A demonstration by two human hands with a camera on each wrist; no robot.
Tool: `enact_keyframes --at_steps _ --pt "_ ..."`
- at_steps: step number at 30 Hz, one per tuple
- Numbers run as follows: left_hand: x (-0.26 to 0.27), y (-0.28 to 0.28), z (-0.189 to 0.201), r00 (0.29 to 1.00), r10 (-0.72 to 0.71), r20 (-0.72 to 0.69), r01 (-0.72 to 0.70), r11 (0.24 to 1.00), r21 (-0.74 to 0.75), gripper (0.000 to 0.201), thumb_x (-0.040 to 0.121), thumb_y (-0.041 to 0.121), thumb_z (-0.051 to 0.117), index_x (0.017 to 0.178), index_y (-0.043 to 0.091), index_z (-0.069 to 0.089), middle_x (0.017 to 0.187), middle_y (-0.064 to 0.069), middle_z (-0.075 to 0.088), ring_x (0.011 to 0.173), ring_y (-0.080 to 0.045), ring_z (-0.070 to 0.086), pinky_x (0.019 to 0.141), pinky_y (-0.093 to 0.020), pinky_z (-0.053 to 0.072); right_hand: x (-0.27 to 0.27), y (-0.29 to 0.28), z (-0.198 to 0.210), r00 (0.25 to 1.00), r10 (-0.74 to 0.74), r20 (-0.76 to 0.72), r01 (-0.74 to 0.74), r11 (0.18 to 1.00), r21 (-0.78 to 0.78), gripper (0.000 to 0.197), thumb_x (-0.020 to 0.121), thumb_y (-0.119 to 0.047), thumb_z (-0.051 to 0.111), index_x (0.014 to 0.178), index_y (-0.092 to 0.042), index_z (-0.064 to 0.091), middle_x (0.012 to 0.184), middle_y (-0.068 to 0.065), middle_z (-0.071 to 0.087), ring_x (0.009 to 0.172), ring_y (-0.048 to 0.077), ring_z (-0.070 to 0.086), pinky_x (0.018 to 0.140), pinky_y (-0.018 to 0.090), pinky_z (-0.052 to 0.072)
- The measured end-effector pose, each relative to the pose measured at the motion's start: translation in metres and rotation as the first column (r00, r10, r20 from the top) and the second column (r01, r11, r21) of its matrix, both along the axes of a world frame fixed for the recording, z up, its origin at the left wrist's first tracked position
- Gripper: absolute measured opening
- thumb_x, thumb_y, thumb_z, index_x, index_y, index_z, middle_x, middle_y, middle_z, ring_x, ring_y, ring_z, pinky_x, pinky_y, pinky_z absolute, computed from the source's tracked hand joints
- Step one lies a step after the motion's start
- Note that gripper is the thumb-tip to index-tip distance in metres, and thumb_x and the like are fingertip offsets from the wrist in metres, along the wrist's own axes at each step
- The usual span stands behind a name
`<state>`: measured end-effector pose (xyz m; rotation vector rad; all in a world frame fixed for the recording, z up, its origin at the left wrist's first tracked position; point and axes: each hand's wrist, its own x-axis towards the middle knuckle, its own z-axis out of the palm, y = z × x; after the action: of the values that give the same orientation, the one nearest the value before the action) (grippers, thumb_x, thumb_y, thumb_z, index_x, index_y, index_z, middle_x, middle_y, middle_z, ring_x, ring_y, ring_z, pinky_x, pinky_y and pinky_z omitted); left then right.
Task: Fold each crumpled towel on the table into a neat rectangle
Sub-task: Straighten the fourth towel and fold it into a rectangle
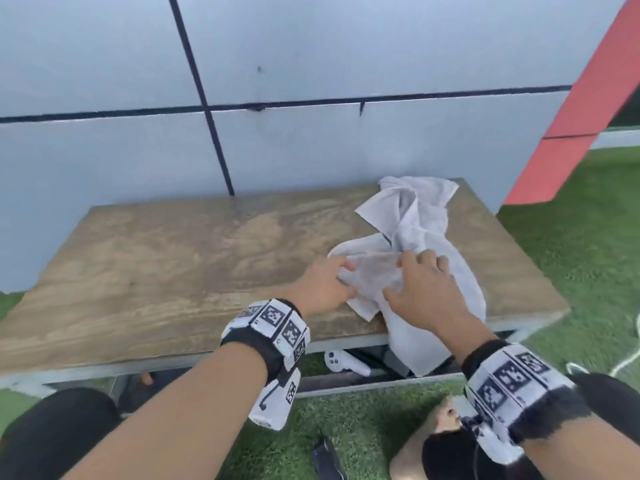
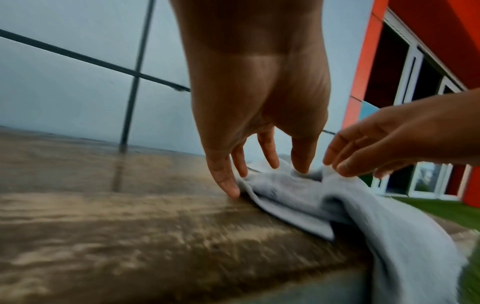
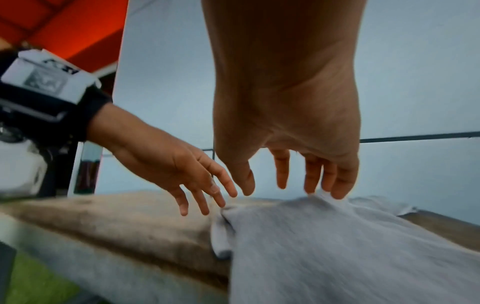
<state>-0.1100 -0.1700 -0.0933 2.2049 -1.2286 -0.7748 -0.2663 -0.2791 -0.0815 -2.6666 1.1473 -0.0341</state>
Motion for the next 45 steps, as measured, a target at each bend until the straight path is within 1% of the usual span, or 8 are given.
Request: enact_keyframes --at_steps 4,11,16,20,25,32,38,45 --pt "-0.023 -0.016 -0.028 0.969 -0.067 0.236 0.031 0.988 0.153 0.068 0.087 0.039 0.067 0.147 0.028 0.038 0.153 -0.01 0.026 0.138 -0.036 0.029 0.103 -0.047 0.04 -0.02 -0.011 -0.011 0.984 -0.151 -0.095 0.158 0.985 0.068 0.071 0.086 -0.055 0.062 0.133 -0.007 0.04 0.132 0.019 0.043 0.124 0.04 0.041 0.1 0.047 0.04" --pt "-0.006 0.003 -0.026 0.905 0.029 0.424 -0.055 0.997 0.048 0.013 0.095 0.016 0.057 0.091 0.016 0.069 0.111 -0.005 0.055 0.108 -0.028 0.052 0.084 -0.05 0.054 -0.011 -0.008 -0.005 0.995 0.019 -0.1 -0.005 0.991 0.132 0.012 0.09 -0.029 0.049 0.098 -0.02 0.049 0.105 0.004 0.062 0.098 0.03 0.059 0.071 0.036 0.042" --pt "0.026 0.042 -0.022 0.898 -0.027 0.44 -0.024 0.994 0.109 0.014 0.092 0.017 0.057 0.106 0.016 0.059 0.121 -0.003 0.057 0.117 -0.031 0.051 0.093 -0.05 0.051 0.023 0.012 0.022 0.973 0.081 0.215 -0.141 0.949 0.281 0.026 0.091 -0.022 0.047 0.068 -0.017 0.036 0.071 0.0 0.05 0.066 0.02 0.045 0.057 0.033 0.033" --pt "0.034 0.072 -0.028 0.897 -0.113 0.427 0.024 0.978 0.207 0.064 0.085 0.037 0.065 0.142 0.035 0.036 0.142 0.001 0.047 0.127 -0.028 0.043 0.101 -0.052 0.047 0.051 0.03 0.047 0.897 0.109 0.429 -0.25 0.925 0.287 0.023 0.085 -0.017 0.048 0.066 -0.014 0.035 0.065 0.007 0.052 0.065 0.033 0.055 0.058 0.042 0.045" --pt "0.026 0.092 -0.02 0.835 -0.039 0.549 -0.075 0.98 0.183 0.032 0.093 0.026 0.053 0.124 0.02 0.058 0.123 -0.007 0.05 0.122 -0.028 0.043 0.093 -0.045 0.051 0.078 0.039 0.058 0.849 0.086 0.521 -0.268 0.92 0.286 0.014 0.086 -0.021 0.045 0.075 -0.013 0.044 0.074 0.011 0.062 0.073 0.032 0.065 0.066 0.042 0.055" --pt "0.049 0.126 -0.007 0.894 0.411 0.177 -0.369 0.901 -0.231 0.017 0.099 0.023 0.044 0.087 0.014 0.051 0.079 -0.003 0.058 0.07 -0.023 0.053 0.059 -0.034 0.04 0.09 0.044 0.053 0.852 0.136 0.505 -0.318 0.902 0.293 0.041 0.094 -0.013 0.054 0.134 -0.02 0.05 0.131 0.002 0.059 0.118 0.02 0.056 0.096 0.031 0.044" --pt "0.041 0.124 0.028 0.942 0.328 0.076 -0.256 0.843 -0.474 0.017 0.106 0.023 0.043 0.114 0.024 0.057 0.088 0.002 0.066 0.067 -0.009 0.056 0.057 -0.019 0.041 0.1 0.075 0.036 0.767 0.446 0.46 -0.591 0.771 0.238 0.04 0.088 -0.017 0.069 0.125 -0.021 0.056 0.112 -0.008 0.058 0.1 0.012 0.053 0.078 0.023 0.039" --pt "0.05 0.127 0.052 0.958 0.284 0.046 -0.23 0.85 -0.474 0.02 0.094 0.038 0.067 0.102 0.025 0.054 0.084 0.007 0.07 0.062 -0.004 0.055 0.056 -0.02 0.04 0.107 0.063 0.046 0.708 0.374 0.6 -0.455 0.89 -0.018 0.015 0.09 -0.025 0.067 0.079 -0.024 0.057 0.089 0.001 0.056 0.087 0.021 0.054 0.074 0.036 0.041"
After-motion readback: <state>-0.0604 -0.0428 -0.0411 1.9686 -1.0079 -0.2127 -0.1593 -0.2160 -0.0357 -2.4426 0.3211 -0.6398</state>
